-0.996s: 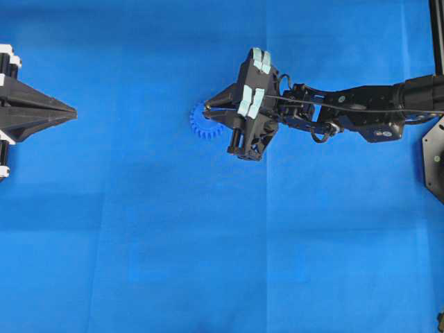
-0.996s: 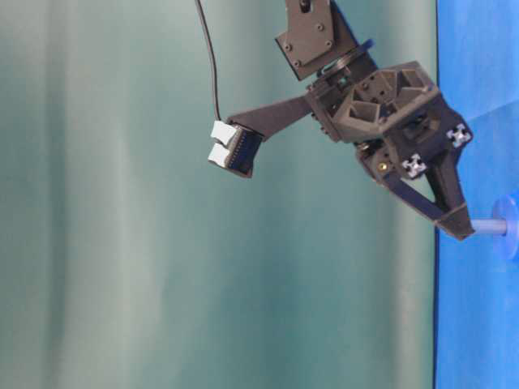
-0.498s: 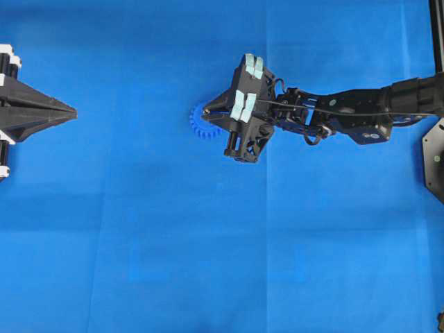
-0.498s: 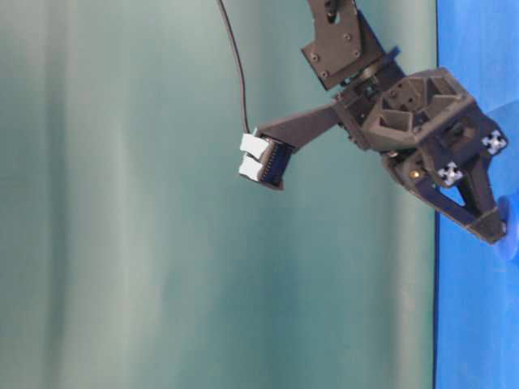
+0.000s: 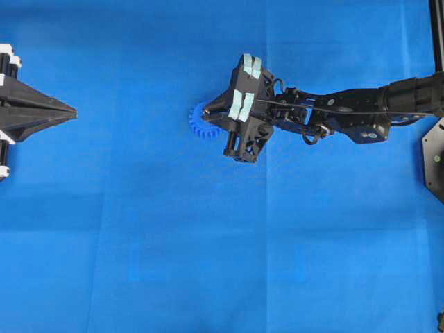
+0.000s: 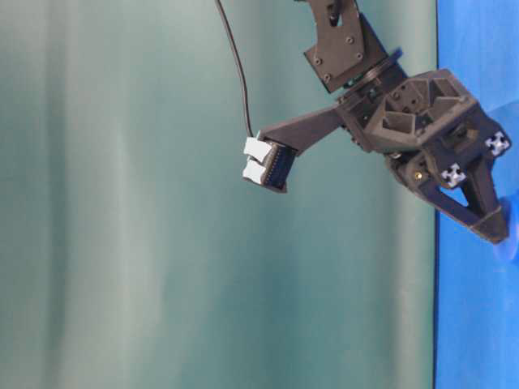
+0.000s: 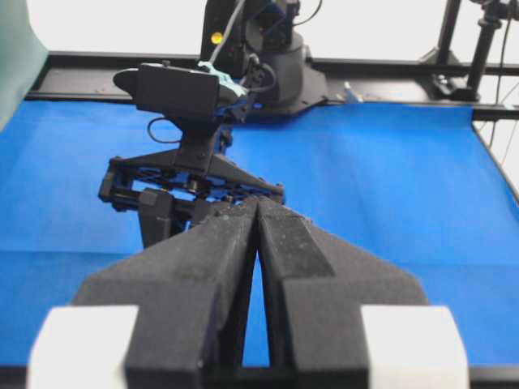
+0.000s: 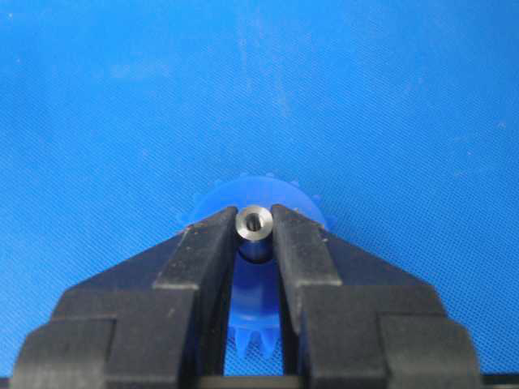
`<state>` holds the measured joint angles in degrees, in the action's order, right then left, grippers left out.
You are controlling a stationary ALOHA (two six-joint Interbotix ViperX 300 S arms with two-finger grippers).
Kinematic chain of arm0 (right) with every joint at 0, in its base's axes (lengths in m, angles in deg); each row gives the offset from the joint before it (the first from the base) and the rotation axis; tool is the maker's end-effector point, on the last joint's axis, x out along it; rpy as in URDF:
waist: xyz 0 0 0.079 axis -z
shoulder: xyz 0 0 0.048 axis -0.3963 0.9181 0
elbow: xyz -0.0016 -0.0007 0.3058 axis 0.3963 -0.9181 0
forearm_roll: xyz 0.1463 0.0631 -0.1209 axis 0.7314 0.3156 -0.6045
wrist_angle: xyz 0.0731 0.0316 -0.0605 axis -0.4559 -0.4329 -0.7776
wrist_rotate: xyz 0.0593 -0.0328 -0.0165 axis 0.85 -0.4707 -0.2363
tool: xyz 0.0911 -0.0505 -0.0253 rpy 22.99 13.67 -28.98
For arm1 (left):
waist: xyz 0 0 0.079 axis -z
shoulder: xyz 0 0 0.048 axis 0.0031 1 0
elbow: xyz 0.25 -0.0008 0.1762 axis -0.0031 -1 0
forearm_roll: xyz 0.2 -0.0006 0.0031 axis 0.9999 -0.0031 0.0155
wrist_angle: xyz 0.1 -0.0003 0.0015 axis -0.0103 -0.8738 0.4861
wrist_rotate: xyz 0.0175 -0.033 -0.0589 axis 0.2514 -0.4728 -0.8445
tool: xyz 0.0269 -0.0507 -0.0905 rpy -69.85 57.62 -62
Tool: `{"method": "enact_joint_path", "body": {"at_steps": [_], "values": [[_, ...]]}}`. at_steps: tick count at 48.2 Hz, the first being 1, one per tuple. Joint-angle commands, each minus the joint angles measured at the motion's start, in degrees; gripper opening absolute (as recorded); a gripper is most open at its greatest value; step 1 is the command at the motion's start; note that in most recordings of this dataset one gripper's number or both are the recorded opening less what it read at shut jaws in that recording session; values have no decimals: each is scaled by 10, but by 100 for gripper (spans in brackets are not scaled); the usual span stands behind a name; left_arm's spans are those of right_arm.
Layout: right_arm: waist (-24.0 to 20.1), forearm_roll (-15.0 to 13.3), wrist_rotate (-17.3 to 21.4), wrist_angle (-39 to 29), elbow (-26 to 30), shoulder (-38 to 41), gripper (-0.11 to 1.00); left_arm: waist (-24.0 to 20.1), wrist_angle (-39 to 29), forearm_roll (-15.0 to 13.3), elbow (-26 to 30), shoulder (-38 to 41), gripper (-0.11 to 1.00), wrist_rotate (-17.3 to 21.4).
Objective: Insert the shaft placed at a random location into the center hole of the small gear at another random location.
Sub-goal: 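Lower the shaft into the blue gear's center hole with the right gripper, then open the right gripper and lift it off the inserted shaft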
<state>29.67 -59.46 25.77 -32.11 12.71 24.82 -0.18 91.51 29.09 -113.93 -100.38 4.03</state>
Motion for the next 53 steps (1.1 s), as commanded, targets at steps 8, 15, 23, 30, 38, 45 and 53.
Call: {"method": "enact_joint_path", "body": {"at_steps": [8, 15, 23, 30, 38, 45, 53], "values": [[1, 1, 0, 0, 11, -9, 6, -1, 4, 1, 6, 3, 0, 1], [1, 2, 2, 2, 11, -12, 30, -1, 0, 2, 6, 3, 0, 1], [1, 2, 2, 0, 11, -28, 66, -1, -1, 2, 6, 3, 0, 0], [1, 2, 2, 0, 9, -47, 73, -1, 0, 1, 6, 3, 0, 0], [1, 0, -2, -6, 10, -80, 73, -1, -1, 1, 6, 2, 0, 0], [1, -4, -4, -24, 11, -127, 73, -1, -1, 1, 6, 3, 0, 1], [1, -4, -4, -28, 4, -156, 73, -1, 0, 1, 6, 3, 0, 0]]}}
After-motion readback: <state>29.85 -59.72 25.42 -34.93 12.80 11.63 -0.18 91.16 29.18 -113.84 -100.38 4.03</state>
